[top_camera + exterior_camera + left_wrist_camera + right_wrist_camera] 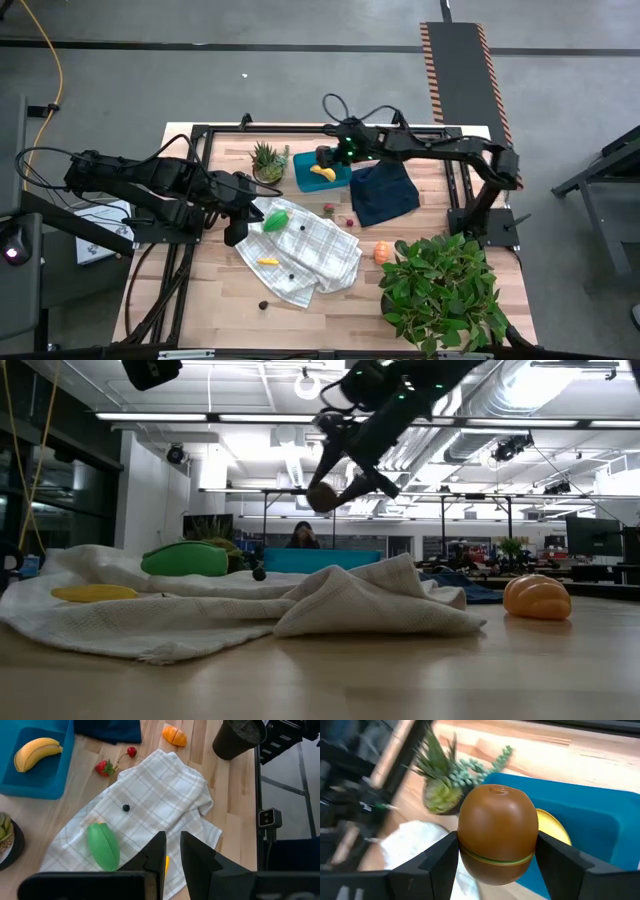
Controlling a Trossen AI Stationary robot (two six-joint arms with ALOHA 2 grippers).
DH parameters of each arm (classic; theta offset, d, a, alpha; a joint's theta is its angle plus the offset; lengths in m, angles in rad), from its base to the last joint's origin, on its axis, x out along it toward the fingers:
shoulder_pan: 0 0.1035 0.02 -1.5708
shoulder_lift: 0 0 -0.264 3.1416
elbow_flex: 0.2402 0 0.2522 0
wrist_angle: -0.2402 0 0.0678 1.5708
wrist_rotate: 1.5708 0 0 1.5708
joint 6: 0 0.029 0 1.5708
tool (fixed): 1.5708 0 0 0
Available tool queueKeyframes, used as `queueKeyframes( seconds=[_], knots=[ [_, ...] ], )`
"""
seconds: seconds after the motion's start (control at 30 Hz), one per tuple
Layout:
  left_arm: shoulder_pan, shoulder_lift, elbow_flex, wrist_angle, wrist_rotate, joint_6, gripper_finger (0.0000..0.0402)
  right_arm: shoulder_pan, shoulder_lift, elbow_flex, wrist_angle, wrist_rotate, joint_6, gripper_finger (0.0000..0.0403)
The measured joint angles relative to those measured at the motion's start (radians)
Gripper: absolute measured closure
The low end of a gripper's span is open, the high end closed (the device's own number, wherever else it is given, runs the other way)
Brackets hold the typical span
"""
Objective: Pick and placing Produce into tupperware
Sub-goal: Put the kiwi into the blue bin
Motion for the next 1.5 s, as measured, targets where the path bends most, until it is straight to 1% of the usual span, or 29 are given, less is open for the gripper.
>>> queueKeyframes(
  seconds=[0.13, 0.27, 0.5, 0.9, 1.33, 1.5],
  knots=[
    [0.0, 0.0, 0.0, 0.0, 0.0, 0.0, 0.0355, -0.011, 0.094, 0.149, -0.173, 0.001, -0.046, 0.0178],
    [0.0, 0.0, 0.0, -0.001, 0.0, 0.0, 0.0355, -0.011, 0.161, 0.257, -0.278, 0.003, -0.077, 0.0178],
    [0.0, 0.0, 0.0, -0.001, 0.0, -0.001, 0.0355, -0.014, 0.248, 0.366, -0.399, 0.012, -0.092, 0.0178],
    [0.0, 0.0, 0.0, -0.001, 0.0, 0.0, 0.0355, -0.03, 0.318, 0.38, -0.451, -0.009, -0.074, 0.0178],
    [0.0, 0.0, 0.0, -0.001, 0.0, 0.0, 0.0355, -0.032, 0.323, 0.379, -0.443, -0.025, -0.083, 0.0178],
    [0.0, 0.0, 0.0, -0.001, 0.0, 0.005, 0.0355, -0.032, 0.323, 0.379, -0.441, -0.05, -0.105, 0.0161]
  ],
)
